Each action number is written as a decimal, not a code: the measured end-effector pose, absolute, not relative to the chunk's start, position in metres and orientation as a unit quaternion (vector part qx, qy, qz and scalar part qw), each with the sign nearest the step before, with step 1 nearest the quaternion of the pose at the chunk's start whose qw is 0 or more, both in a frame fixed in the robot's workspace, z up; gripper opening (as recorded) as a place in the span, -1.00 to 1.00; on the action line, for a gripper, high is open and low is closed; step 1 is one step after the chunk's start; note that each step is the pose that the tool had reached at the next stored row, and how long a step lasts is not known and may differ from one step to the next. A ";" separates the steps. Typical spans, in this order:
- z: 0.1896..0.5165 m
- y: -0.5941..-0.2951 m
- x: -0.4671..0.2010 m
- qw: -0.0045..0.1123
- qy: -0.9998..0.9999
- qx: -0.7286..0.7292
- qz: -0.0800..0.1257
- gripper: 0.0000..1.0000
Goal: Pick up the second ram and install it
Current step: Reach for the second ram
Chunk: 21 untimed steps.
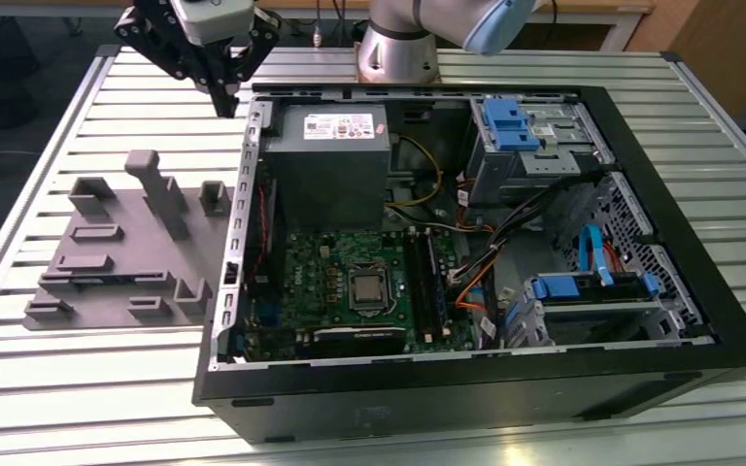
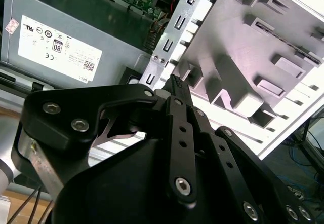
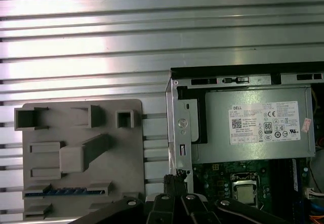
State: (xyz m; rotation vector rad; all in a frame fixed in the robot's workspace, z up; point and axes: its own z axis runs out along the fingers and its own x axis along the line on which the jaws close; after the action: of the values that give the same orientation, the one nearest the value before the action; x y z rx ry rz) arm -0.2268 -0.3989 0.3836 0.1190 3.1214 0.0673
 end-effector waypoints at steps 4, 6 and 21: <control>0.383 -0.399 -0.228 0.008 0.999 0.038 0.022 -0.79; 0.383 -0.399 -0.229 0.008 0.999 0.038 0.022 -0.79; 0.382 -0.399 -0.236 0.008 0.999 0.038 0.021 -0.79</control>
State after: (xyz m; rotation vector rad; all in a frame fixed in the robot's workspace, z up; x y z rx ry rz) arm -0.2358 -0.3989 0.3817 0.1192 3.1230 0.0672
